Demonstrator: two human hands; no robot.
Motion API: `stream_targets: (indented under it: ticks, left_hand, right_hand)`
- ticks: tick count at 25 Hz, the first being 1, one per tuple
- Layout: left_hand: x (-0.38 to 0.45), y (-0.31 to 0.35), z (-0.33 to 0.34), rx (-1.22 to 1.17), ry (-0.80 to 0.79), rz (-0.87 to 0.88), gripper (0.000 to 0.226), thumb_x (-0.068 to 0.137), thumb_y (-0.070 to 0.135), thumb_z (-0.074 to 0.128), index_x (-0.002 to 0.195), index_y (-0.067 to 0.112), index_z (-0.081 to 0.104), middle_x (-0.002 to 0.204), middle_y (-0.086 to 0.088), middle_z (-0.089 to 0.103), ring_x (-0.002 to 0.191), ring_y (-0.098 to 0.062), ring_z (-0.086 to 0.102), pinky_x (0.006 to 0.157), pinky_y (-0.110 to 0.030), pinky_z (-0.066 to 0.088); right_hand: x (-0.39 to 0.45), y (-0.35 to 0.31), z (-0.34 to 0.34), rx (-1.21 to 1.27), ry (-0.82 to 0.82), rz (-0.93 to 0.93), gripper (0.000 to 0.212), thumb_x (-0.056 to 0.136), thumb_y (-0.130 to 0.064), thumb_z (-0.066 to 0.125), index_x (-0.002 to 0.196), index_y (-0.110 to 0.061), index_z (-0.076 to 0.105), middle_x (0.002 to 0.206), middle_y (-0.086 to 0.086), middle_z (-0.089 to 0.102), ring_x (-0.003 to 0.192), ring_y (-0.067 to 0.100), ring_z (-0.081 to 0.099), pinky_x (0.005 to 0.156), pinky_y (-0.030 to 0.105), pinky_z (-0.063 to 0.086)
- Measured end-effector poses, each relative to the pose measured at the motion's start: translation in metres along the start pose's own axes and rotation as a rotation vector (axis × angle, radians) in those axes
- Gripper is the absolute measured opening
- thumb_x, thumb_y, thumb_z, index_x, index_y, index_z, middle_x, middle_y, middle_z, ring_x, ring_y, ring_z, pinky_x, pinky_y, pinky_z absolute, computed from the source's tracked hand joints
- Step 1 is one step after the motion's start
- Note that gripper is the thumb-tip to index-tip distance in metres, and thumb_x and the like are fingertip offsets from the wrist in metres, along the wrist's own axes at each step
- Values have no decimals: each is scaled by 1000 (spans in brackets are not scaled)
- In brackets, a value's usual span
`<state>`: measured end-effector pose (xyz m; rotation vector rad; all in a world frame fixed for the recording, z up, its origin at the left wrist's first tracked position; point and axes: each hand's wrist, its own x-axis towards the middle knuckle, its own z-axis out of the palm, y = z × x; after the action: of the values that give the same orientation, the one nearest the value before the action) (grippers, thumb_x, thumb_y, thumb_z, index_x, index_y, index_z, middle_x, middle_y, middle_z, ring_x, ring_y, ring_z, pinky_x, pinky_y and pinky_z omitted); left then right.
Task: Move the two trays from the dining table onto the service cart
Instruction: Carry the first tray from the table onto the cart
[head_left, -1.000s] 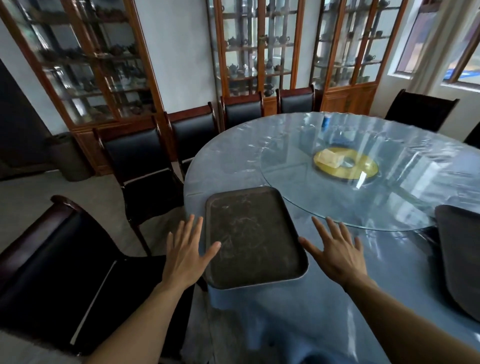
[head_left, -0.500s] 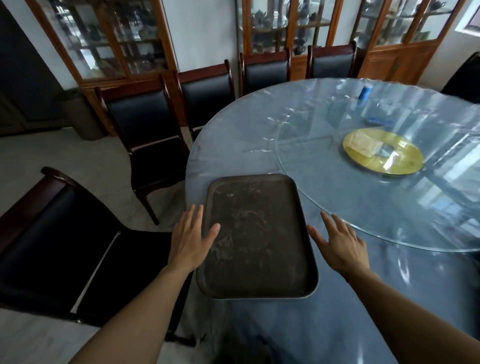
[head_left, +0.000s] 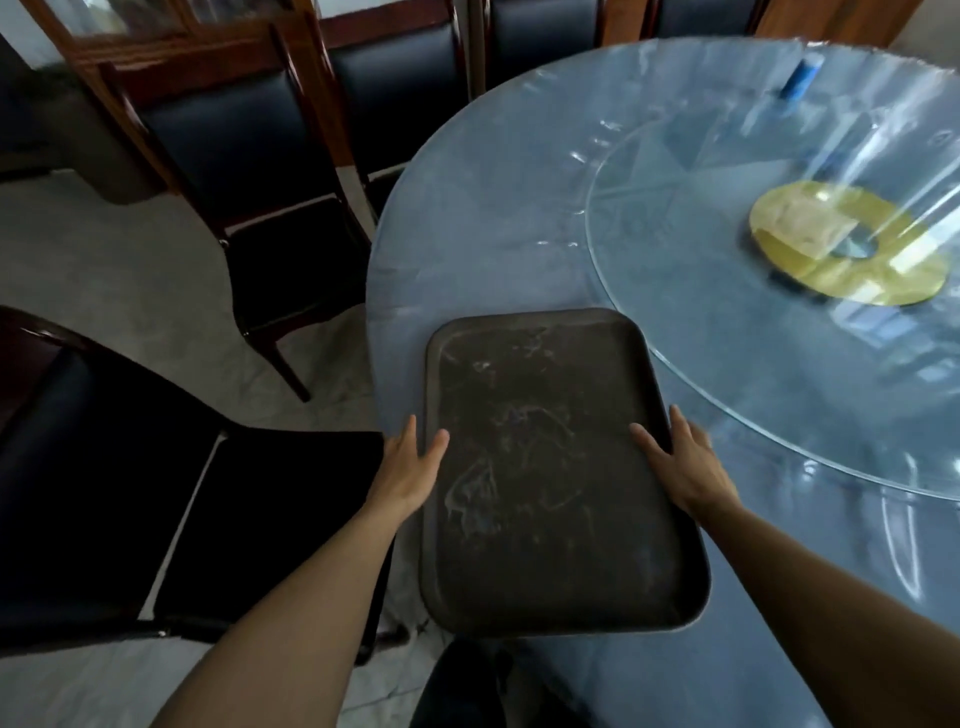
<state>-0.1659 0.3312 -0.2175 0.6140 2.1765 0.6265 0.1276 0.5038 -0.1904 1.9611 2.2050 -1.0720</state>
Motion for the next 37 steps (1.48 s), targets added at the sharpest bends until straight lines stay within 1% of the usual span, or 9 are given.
stream_targets:
  ticks: [3, 6, 9, 12, 15, 19, 26, 31, 37]
  left_hand:
    - [26, 10, -2, -139, -83, -122, 82, 91, 69, 39, 157, 29, 10, 164, -9, 15, 146, -32, 25, 114, -52, 29]
    - [38, 23, -6, -260, -194, -266, 89, 83, 79, 40, 155, 40, 4, 164, 1, 14, 143, -33, 31, 102, -59, 41]
    - [47, 32, -12, -264, -313, -337, 105, 68, 93, 38, 154, 45, 4, 165, -1, 13, 144, -38, 26, 99, -66, 38]
    - [53, 39, -22, -367, -388, -435, 125, 52, 100, 39, 156, 35, 16, 162, -9, 22, 142, -44, 27, 103, -72, 32]
    - [58, 43, -32, -504, -443, -504, 125, 49, 100, 39, 155, 35, 22, 162, -13, 17, 143, -47, 21, 105, -76, 21]
    - [59, 42, -36, -556, -476, -512, 118, 54, 99, 35, 153, 36, 26, 161, -14, 22, 143, -48, 22, 106, -77, 16]
    - [58, 47, -44, -514, -516, -503, 114, 59, 99, 29, 154, 37, 24, 161, -15, 21, 142, -49, 23, 106, -75, 19]
    - [52, 58, -46, -524, -454, -435, 109, 63, 97, 28, 154, 38, 23, 162, -14, 17, 144, -47, 20, 109, -74, 14]
    - [59, 121, -59, -415, -440, -288, 100, 66, 97, 26, 146, 39, 39, 156, -11, 31, 139, -44, 30, 104, -74, 19]
  right_hand:
    - [17, 0, 7, 34, -51, 118, 94, 84, -75, 43, 157, -23, 11, 162, 13, 16, 143, 41, 26, 115, 54, 26]
    - [30, -2, 7, 113, -91, 200, 94, 86, -71, 47, 157, -23, 9, 160, 18, 20, 142, 42, 29, 116, 50, 26]
    - [44, -9, 3, 220, -150, 277, 92, 86, -72, 45, 157, -25, 11, 158, 20, 25, 141, 41, 33, 116, 49, 27]
    - [57, -20, -5, 338, -182, 351, 88, 84, -79, 37, 156, -31, 20, 159, 15, 26, 142, 38, 31, 115, 55, 27]
    - [64, -30, -13, 366, -249, 400, 93, 77, -88, 26, 153, -36, 24, 160, 11, 26, 143, 37, 29, 113, 61, 25]
    - [63, -36, -20, 425, -302, 492, 103, 67, -94, 18, 151, -36, 32, 157, 8, 31, 139, 38, 33, 101, 67, 30]
    - [60, -33, -44, 579, -293, 512, 95, 73, -91, 13, 149, -37, 33, 157, 15, 28, 141, 45, 28, 104, 76, 23]
    - [48, -34, -60, 616, -299, 487, 95, 73, -92, 16, 149, -38, 33, 156, 17, 29, 140, 45, 29, 101, 73, 27]
    - [34, -28, -92, 737, -232, 510, 98, 70, -94, 19, 146, -35, 38, 155, 15, 33, 138, 44, 32, 98, 70, 31]
